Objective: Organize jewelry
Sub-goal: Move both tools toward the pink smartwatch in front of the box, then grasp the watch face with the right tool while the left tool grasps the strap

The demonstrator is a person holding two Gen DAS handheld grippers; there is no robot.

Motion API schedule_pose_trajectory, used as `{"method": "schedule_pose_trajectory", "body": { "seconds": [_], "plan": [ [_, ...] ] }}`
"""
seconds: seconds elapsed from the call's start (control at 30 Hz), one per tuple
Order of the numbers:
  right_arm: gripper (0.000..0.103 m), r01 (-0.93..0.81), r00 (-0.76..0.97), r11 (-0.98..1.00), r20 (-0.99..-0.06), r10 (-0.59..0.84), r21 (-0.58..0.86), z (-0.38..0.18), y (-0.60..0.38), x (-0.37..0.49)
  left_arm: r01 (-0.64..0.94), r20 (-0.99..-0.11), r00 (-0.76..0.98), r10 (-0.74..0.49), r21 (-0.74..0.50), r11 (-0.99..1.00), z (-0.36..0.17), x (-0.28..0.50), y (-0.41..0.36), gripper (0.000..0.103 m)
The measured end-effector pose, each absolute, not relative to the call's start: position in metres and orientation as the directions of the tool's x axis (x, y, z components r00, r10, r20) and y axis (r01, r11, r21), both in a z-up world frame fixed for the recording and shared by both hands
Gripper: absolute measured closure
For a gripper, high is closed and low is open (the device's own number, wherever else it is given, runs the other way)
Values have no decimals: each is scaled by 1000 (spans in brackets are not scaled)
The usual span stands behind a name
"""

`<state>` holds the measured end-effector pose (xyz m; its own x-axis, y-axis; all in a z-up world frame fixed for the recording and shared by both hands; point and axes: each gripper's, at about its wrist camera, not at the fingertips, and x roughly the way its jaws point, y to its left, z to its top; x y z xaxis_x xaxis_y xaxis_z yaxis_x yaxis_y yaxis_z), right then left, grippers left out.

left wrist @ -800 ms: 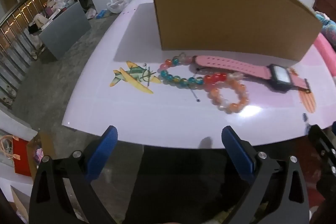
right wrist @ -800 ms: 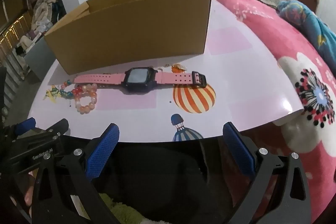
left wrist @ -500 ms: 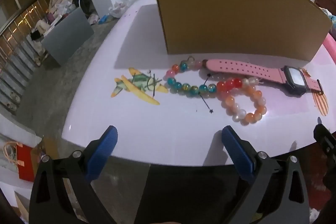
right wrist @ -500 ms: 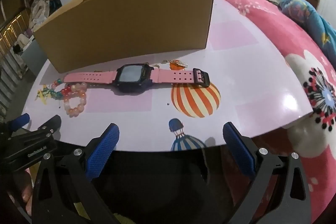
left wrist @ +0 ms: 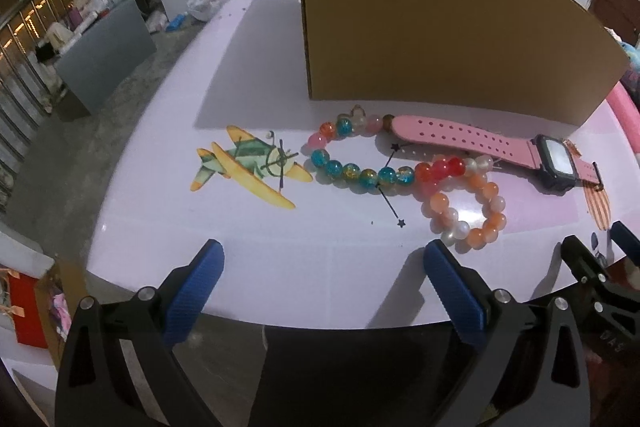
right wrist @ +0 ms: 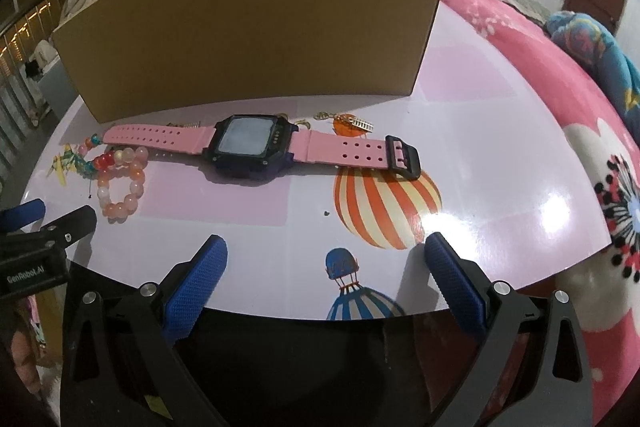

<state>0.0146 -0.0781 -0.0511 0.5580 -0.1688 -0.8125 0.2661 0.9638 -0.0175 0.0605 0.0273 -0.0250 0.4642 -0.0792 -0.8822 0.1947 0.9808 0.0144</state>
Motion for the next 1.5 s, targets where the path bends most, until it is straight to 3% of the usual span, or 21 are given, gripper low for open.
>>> {"method": "schedule_pose_trajectory", "body": {
  "seconds": [0.2,0.4,0.57,0.83,1.0,1.17,1.27,1.5],
  "plan": [
    [8,245,543,970,-826,-149,-13,-50,-83,20,230,-876,476,-76,41,972,-28,71,26,4],
    [8,185,529,982,-840,-119,-22,-50,-90,28,254,-866,477,-150,-27,967,-24,67,25,4],
    [8,110,516,994,-854,-64,-9,-48,-101,33,277,-876,468,-117,20,961,-26,69,26,4],
    [8,76,590,966,-792,157,248,-16,-129,33,325,-863,485,-145,24,945,-23,74,36,4],
    [9,21,625,960,-753,204,278,-2,-119,39,334,-807,543,-232,-46,941,-6,78,51,4],
    [17,60,627,947,-750,211,317,-2,-126,39,414,-739,583,-338,-87,906,18,78,48,5],
    [21,30,625,970,-762,169,240,-2,-117,41,460,-711,601,-366,-67,885,25,74,38,7],
    [31,-264,620,957,-781,75,-117,-18,-71,65,513,-722,565,-399,-72,855,19,75,19,23]
  ]
}}
